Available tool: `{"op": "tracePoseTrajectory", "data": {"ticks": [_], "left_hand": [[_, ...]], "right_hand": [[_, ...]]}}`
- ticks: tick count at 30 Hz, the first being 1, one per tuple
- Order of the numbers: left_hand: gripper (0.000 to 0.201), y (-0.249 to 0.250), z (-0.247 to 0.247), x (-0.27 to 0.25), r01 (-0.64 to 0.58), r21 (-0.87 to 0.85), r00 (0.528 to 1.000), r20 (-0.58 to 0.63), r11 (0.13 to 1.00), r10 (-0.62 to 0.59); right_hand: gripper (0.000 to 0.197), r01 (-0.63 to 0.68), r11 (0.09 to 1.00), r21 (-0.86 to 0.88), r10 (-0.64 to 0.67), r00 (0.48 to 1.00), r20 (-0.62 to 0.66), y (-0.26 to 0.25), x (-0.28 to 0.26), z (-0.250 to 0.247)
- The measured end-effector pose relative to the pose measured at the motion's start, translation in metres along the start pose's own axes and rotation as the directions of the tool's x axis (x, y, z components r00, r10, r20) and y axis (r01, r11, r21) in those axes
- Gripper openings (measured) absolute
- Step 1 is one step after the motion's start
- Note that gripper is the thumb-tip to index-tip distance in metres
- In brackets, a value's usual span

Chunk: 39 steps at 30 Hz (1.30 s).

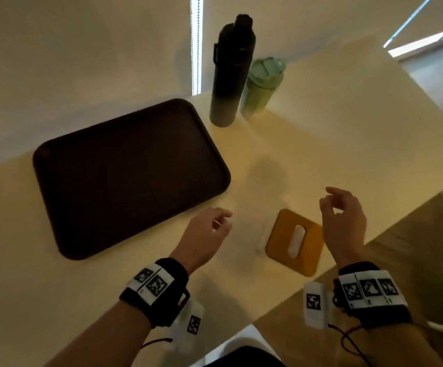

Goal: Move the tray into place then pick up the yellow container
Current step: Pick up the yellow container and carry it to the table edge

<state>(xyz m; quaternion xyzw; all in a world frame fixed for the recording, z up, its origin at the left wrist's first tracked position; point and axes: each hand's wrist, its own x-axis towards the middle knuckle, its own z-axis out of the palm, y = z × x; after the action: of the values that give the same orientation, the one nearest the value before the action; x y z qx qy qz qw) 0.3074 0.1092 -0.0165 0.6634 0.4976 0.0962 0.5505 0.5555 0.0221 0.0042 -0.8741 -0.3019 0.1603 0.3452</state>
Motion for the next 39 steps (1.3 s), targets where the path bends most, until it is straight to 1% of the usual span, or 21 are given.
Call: {"op": "tracePoseTrajectory", "data": {"ticks": [1,2,3,5,7,8,10,12,15,17,20,22,24,26,29,32,34,36,39], "left_hand": [[0.032,0.006,0.017,-0.001,-0.011,-0.006,0.998,0.054,1.0,0.011],[0.037,0.011,0.032,-0.001,-0.019,-0.002,0.995,0.102,1.0,0.019],[0.042,0.015,0.046,-0.002,-0.028,0.018,0.989,0.143,0.999,0.025],[0.052,0.019,0.067,-0.002,-0.042,0.079,0.979,0.2,0.996,0.025],[0.057,0.021,0.081,-0.002,-0.028,0.097,0.971,0.238,0.995,0.004],[0.057,0.021,0.086,-0.001,-0.008,0.079,0.969,0.248,0.997,-0.012],[0.054,0.019,0.092,-0.002,0.047,-0.003,0.972,0.232,0.999,-0.045],[0.052,0.018,0.093,-0.002,0.085,-0.061,0.98,0.187,0.995,-0.073],[0.05,0.015,0.078,-0.005,0.124,-0.128,0.987,0.117,0.984,-0.11],[0.049,0.011,0.06,-0.008,0.132,-0.161,0.99,0.059,0.978,-0.124],[0.047,0.004,0.026,-0.019,0.141,-0.208,0.987,-0.041,0.968,-0.152],[0.047,-0.003,0.0,-0.028,0.161,-0.256,0.973,-0.122,0.953,-0.198],[0.047,-0.015,-0.028,-0.035,0.192,-0.325,0.948,-0.183,0.926,-0.261],[0.047,-0.031,-0.059,-0.043,0.204,-0.397,0.917,-0.242,0.895,-0.317],[0.049,-0.06,-0.111,-0.054,0.191,-0.473,0.856,-0.348,0.86,-0.381],[0.047,-0.087,-0.166,-0.067,0.152,-0.485,0.806,-0.443,0.861,-0.392],[0.043,-0.102,-0.203,-0.075,0.124,-0.481,0.774,-0.5,0.868,-0.388],[0.04,-0.118,-0.24,-0.081,0.119,-0.477,0.75,-0.531,0.871,-0.393],[0.031,-0.141,-0.288,-0.086,0.127,-0.475,0.735,-0.545,0.871,-0.404]], "right_hand": [[0.03,-0.08,0.997,0.001,0.08,0.997,-0.002,0.015,-0.005,-0.009],[0.032,-0.165,0.986,0.01,0.165,0.986,0.037,0.029,-0.011,-0.014],[0.034,-0.247,0.968,0.034,0.242,0.964,0.107,0.041,-0.018,-0.017],[0.036,-0.396,0.907,0.14,0.351,0.898,0.266,0.056,-0.031,-0.015],[0.039,-0.528,0.809,0.258,0.418,0.826,0.377,0.062,-0.041,-0.01],[0.041,-0.566,0.769,0.296,0.434,0.803,0.408,0.064,-0.044,-0.007],[0.044,-0.604,0.718,0.346,0.445,0.781,0.438,0.062,-0.048,-0.003],[0.044,-0.614,0.702,0.361,0.44,0.772,0.458,0.059,-0.048,0.002],[0.043,-0.599,0.718,0.355,0.409,0.776,0.481,0.044,-0.049,0.011],[0.042,-0.583,0.736,0.344,0.383,0.778,0.499,0.029,-0.05,0.022],[0.043,-0.573,0.753,0.323,0.341,0.76,0.554,-0.002,-0.052,0.042],[0.042,-0.552,0.775,0.309,0.286,0.741,0.607,-0.03,-0.055,0.059],[0.039,-0.52,0.801,0.296,0.221,0.717,0.661,-0.062,-0.059,0.081],[0.038,-0.489,0.827,0.278,0.156,0.674,0.722,-0.095,-0.065,0.107],[0.043,-0.461,0.853,0.244,0.088,0.588,0.804,-0.146,-0.077,0.151],[0.043,-0.441,0.865,0.24,0.025,0.516,0.856,-0.193,-0.1,0.2],[0.044,-0.426,0.869,0.251,0.0,0.506,0.862,-0.22,-0.12,0.233],[0.044,-0.422,0.866,0.266,-0.014,0.513,0.858,-0.246,-0.139,0.265],[0.044,-0.412,0.874,0.258,-0.003,0.527,0.85,-0.278,-0.167,0.31]]}}
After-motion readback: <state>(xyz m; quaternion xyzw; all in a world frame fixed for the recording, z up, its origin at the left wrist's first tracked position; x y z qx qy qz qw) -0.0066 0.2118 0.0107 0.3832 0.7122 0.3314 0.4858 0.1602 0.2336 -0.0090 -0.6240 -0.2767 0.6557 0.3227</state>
